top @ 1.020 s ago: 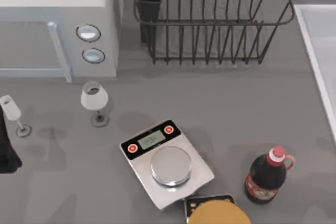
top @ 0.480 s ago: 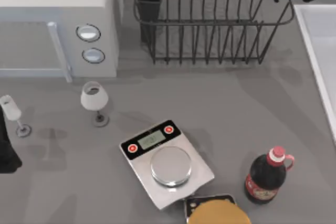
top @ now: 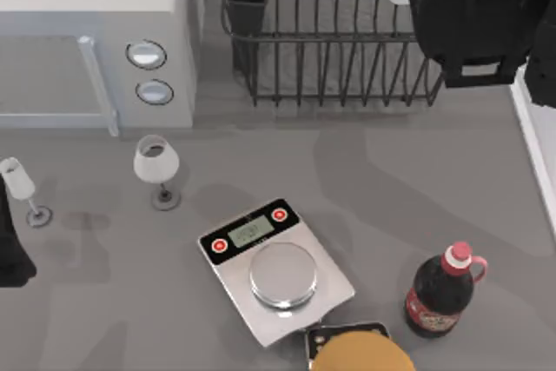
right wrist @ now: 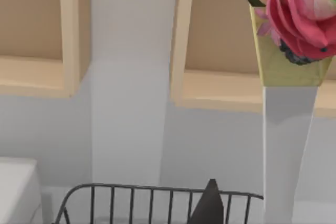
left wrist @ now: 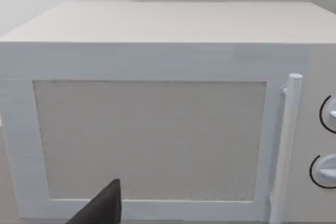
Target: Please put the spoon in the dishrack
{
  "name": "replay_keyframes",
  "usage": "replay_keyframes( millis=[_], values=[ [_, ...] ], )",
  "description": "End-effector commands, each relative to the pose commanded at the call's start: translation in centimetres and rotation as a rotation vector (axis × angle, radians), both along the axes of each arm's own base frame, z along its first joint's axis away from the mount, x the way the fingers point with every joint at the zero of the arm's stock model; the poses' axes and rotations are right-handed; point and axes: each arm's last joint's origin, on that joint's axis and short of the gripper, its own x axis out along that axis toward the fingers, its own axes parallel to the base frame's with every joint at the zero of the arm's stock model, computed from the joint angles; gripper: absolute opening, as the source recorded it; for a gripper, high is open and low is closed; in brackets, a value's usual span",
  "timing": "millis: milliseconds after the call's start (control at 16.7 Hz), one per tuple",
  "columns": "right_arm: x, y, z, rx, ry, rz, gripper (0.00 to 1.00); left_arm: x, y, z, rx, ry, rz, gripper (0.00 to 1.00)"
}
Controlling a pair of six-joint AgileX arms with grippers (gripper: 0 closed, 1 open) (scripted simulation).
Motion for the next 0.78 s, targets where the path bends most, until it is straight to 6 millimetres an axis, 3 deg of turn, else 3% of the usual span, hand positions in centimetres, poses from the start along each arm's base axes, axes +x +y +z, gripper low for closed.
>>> replay_keyframes(
  millis=[180,540,660,780],
  values=[
    [-1.7,0.9,0.7,0.075,-0.047,0.009,0.0,0.0,0.0,0.0,0.0,0.0,0.0,1.0],
    [-1.6,1.1,0.6,0.078,-0.047,0.01,0.0,0.0,0.0,0.0,0.0,0.0,0.0,1.0],
    [-0.5,1.7,-0.2,0.075,-0.046,0.009,0.0,0.0,0.0,0.0,0.0,0.0,0.0,1.0],
    [1.9,2.8,-2.1,0.071,-0.042,0.009,0.0,0.0,0.0,0.0,0.0,0.0,0.0,1.0]
  ],
)
